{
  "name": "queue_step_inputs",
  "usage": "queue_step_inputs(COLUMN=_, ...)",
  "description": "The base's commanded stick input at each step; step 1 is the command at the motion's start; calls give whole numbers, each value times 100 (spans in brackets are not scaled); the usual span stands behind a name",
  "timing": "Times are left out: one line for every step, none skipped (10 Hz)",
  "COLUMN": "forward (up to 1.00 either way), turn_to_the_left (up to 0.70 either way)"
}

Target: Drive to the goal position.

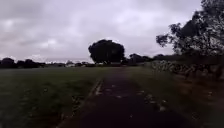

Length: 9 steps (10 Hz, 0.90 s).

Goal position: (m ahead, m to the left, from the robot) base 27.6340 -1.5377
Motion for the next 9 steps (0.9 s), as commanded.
queue_step_inputs(forward=50, turn_to_the_left=0)
queue_step_inputs(forward=50, turn_to_the_left=0)
queue_step_inputs(forward=50, turn_to_the_left=0)
queue_step_inputs(forward=50, turn_to_the_left=0)
queue_step_inputs(forward=50, turn_to_the_left=0)
queue_step_inputs(forward=50, turn_to_the_left=0)
queue_step_inputs(forward=50, turn_to_the_left=-25)
queue_step_inputs(forward=50, turn_to_the_left=-25)
queue_step_inputs(forward=50, turn_to_the_left=-25)
